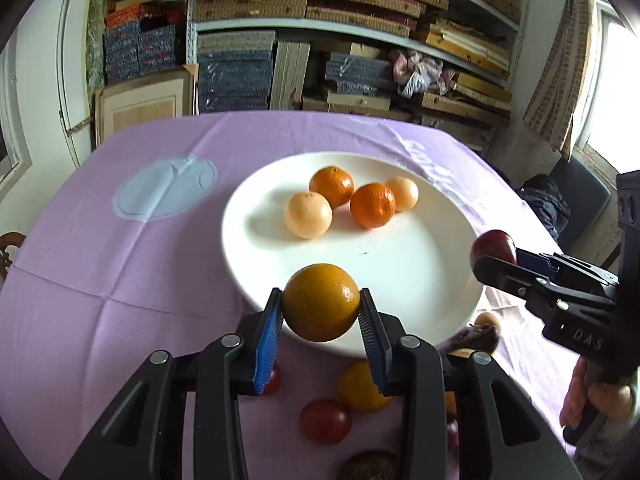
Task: Organize fruits
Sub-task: 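Place the yellow citrus on the plate with left gripper while right places a plum, then grasp the dark brown patterned fruit with the left gripper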
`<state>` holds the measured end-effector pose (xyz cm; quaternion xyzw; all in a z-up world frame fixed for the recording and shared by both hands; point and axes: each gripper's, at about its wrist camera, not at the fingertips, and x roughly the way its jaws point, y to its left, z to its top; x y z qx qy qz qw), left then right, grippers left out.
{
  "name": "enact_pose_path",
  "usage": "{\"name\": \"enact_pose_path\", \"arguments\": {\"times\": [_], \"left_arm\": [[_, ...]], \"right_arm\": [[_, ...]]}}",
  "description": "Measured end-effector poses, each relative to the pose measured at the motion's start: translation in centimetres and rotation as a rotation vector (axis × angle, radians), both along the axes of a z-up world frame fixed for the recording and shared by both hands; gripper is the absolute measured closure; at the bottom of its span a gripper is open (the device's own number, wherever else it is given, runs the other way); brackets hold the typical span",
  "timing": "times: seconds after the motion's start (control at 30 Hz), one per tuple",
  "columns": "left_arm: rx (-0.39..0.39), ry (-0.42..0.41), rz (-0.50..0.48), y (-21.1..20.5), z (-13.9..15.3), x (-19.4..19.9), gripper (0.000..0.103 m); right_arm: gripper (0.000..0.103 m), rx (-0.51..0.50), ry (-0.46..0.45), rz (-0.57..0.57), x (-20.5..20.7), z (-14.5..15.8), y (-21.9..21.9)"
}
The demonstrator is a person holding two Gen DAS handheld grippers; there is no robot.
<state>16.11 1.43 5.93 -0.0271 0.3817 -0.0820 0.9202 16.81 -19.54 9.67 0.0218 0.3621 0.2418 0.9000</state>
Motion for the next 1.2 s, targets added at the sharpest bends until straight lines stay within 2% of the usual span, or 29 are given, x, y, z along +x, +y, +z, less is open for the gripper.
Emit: {"name": "enact_pose_path", "arguments": {"times": [0.03, 0.07, 0.1, 0.17, 0.23, 0.3, 0.43, 0.57, 0.7, 0.8, 0.87, 1.03, 1.2], "left_arm": [[-0.003, -0.002, 0.008, -0.1, -0.3, 0.3, 0.059], [-0.009, -0.005, 0.013, -0.1, -0.5, 0.5, 0.046], [-0.013, -0.014, 0.020, 0.0, -0.6, 0.4, 0.039], [-0.001, -0.025, 0.022, 0.2, -0.5, 0.1, 0.037], [-0.001, -0.028, 0.025, 0.9, -0.1, -0.7, 0.037], [-0.009, -0.030, 0.025, 1.7, 0.2, -1.8, 0.033], [0.043, -0.033, 0.008, 2.5, 0.1, -6.0, 0.026], [0.074, -0.041, -0.018, 2.4, -1.1, -10.4, 0.023], [0.054, -0.064, -0.015, 1.9, -2.2, -12.6, 0.023], [0.078, -0.073, -0.022, 1.3, -2.2, -12.6, 0.021], [0.098, -0.059, -0.030, 0.6, -2.5, -12.3, 0.018], [0.157, 0.005, -0.071, -1.0, -4.0, -11.7, 0.018], [0.148, 0.045, -0.064, -1.0, -4.7, -10.8, 0.017]], "right_arm": [[0.062, -0.014, -0.006, 0.001, 0.3, -0.3, 0.4], [0.061, -0.016, -0.008, -0.003, 0.4, -0.5, 0.4], [0.059, -0.007, -0.010, -0.006, 0.3, -0.6, 0.1], [0.043, 0.019, -0.024, -0.008, -0.3, -0.1, -0.6], [0.036, 0.040, -0.054, -0.015, -1.6, 0.9, -1.5], [0.034, 0.051, -0.072, 0.000, -3.2, 1.8, -2.2], [0.004, 0.043, -0.144, 0.005, -8.1, 2.5, -3.9], [0.004, 0.031, -0.281, -0.022, -13.0, 1.6, -5.4], [0.004, 0.030, -0.321, -0.011, -14.1, 1.5, -5.5], [0.004, 0.037, -0.363, -0.015, -14.8, 1.9, -5.8], [0.004, 0.028, -0.363, -0.020, -14.7, 1.9, -5.7], [0.004, 0.023, -0.308, -0.024, -14.0, 1.2, -5.5], [0.004, 0.015, -0.290, -0.020, -13.8, 0.9, -5.3]]}}
